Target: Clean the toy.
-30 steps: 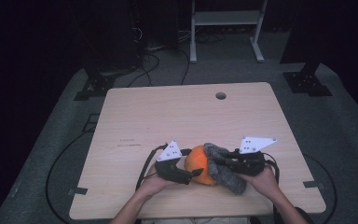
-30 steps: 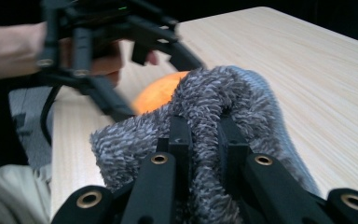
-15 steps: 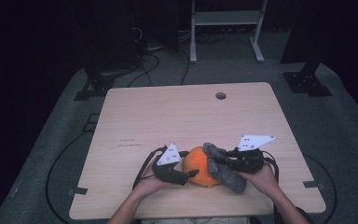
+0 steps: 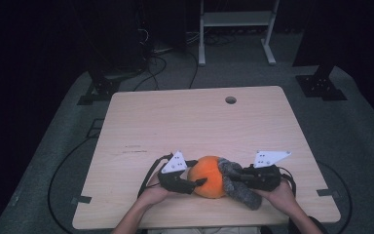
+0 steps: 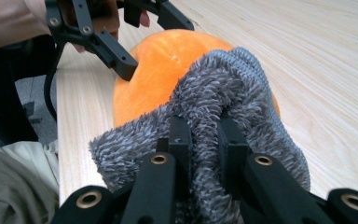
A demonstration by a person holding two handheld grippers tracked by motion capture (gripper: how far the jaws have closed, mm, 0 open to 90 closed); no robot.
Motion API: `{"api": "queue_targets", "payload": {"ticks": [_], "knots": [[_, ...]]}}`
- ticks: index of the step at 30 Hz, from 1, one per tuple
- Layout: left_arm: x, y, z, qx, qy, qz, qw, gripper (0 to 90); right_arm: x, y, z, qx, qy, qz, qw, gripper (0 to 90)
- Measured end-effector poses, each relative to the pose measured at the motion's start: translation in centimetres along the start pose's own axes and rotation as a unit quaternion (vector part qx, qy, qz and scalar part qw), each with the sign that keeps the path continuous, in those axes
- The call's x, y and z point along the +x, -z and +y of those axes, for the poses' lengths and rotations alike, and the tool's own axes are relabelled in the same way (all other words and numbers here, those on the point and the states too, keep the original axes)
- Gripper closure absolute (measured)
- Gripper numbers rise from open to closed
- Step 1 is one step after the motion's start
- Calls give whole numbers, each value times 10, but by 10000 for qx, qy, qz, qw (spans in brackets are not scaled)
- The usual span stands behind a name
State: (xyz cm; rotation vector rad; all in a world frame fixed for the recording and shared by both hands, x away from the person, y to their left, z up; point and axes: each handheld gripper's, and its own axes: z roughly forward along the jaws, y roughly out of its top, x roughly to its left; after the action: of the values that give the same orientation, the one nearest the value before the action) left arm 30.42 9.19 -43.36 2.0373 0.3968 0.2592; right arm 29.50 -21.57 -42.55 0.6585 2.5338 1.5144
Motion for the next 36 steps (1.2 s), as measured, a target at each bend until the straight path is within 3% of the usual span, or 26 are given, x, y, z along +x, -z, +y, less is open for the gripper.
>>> {"api": "queue_targets", "payload": {"ticks": [5,9,11,14,17,19,20,21,23,24,26,27,28,29,32,33,36], "knots": [[-2,-1,1,14,-127,-4,9999,335,-1,2,19,-304,71,42,9995,784],[1,1,-2,76,-139,-11,9999,334,-10,-12,29,-222,22,144,9996,784],[4,2,-2,117,24,-95,9999,294,-10,-19,24,-180,-63,197,9996,784],[8,2,2,75,544,-285,9981,161,-2,-23,17,-210,-21,198,9996,784],[9,-4,3,277,668,-400,9966,74,11,-24,17,-148,189,235,9994,785],[10,-10,0,430,844,-560,9939,53,17,-24,16,-105,296,249,9992,785],[9,-10,-2,386,834,-575,9941,63,18,-23,15,-100,314,242,9992,784],[7,-9,-1,326,687,-513,9958,139,19,-22,14,-116,293,211,9993,784],[0,-4,4,137,242,-264,9993,270,18,-18,14,-156,260,190,9994,785],[-3,-3,6,47,40,-170,9998,310,19,-15,16,-184,289,152,9993,785],[-9,-1,11,-164,-481,114,9986,328,20,-9,19,-274,342,111,9990,785],[-11,-1,14,-270,-767,306,9962,328,21,-7,21,-305,362,55,9989,785],[-12,-1,15,-293,-907,357,9948,322,21,-5,23,-344,407,-11,9986,786],[-10,-2,15,-245,-884,304,9953,300,20,-6,23,-355,401,-21,9986,786],[-3,-4,9,-126,-401,160,9990,191,17,-18,18,-282,252,84,9993,786],[-1,-3,7,-142,-306,143,9993,189,18,-23,16,-268,228,127,9993,786],[0,0,3,-108,-297,224,9992,259,21,-27,16,-225,302,93,9992,786]]}}
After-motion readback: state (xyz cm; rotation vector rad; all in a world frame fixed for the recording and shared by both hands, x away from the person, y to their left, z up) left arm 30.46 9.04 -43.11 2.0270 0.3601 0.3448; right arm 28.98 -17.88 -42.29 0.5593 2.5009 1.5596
